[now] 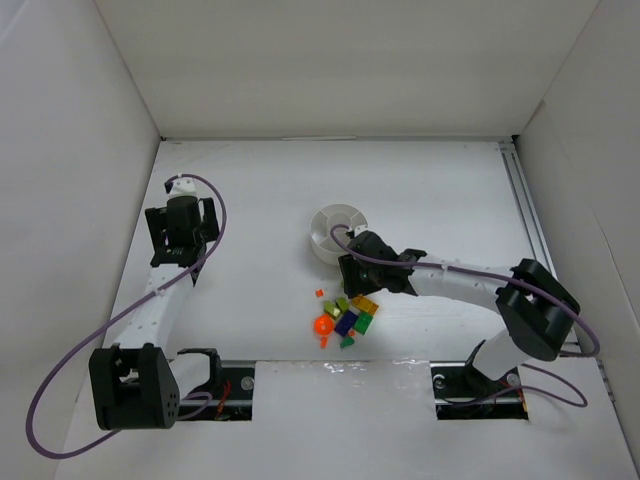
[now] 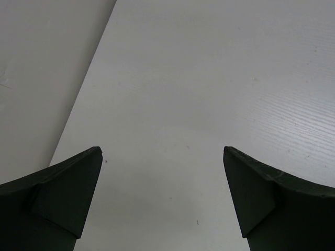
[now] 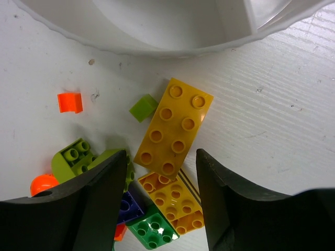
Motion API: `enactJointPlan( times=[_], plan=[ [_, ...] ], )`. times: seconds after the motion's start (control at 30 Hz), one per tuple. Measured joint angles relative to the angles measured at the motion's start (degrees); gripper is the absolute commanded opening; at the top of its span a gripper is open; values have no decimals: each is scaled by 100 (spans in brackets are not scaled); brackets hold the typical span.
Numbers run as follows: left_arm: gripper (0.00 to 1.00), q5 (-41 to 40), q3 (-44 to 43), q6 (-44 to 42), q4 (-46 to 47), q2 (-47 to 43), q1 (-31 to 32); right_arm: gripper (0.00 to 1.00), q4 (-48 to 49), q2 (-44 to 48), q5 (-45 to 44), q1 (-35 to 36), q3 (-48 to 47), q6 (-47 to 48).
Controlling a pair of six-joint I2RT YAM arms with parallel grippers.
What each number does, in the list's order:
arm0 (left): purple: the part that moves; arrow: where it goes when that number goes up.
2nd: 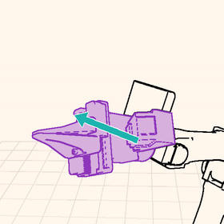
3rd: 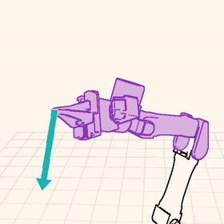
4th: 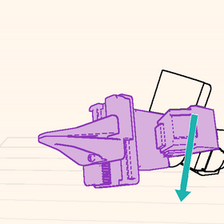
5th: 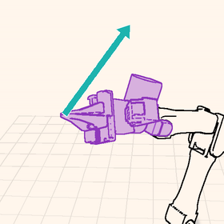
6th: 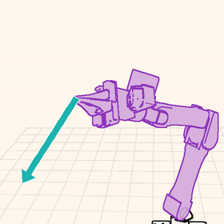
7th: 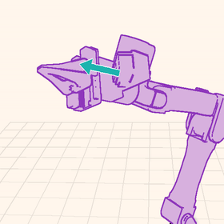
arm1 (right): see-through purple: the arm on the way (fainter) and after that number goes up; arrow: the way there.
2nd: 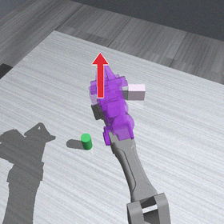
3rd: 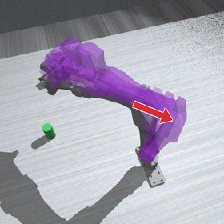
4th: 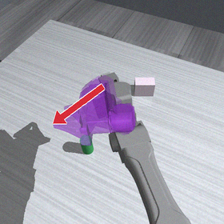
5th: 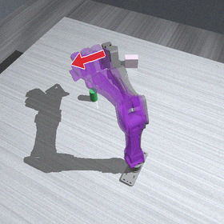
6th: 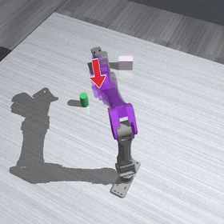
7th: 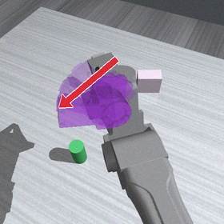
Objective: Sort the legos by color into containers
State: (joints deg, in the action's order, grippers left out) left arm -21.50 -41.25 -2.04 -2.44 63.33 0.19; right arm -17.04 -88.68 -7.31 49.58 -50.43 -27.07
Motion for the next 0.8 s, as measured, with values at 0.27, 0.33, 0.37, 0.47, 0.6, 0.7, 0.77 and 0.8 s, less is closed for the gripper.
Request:
enactJointPlan(
  times=[0.27,0.33,0.37,0.47,0.6,0.7,0.77,0.8],
  plan=[
    [100,-7,0,22,4,90,0,56,94,-131,2,0,2,-22],
    [100,-7,0,22,7,96,0,51,105,-146,2,0,2,-39],
    [100,-7,0,24,7,103,0,49,105,-149,2,0,2,-39],
    [100,-24,0,24,7,129,0,34,109,-153,0,0,2,-81],
    [100,-55,0,26,13,184,0,30,105,-153,-4,0,2,-107],
    [100,-55,2,26,26,186,0,30,26,-94,-9,0,2,-107],
    [100,-50,2,26,50,199,0,29,-131,48,-2,0,2,-103],
    [100,-46,2,26,57,212,0,27,-236,162,-2,0,-2,-94]
  ],
)
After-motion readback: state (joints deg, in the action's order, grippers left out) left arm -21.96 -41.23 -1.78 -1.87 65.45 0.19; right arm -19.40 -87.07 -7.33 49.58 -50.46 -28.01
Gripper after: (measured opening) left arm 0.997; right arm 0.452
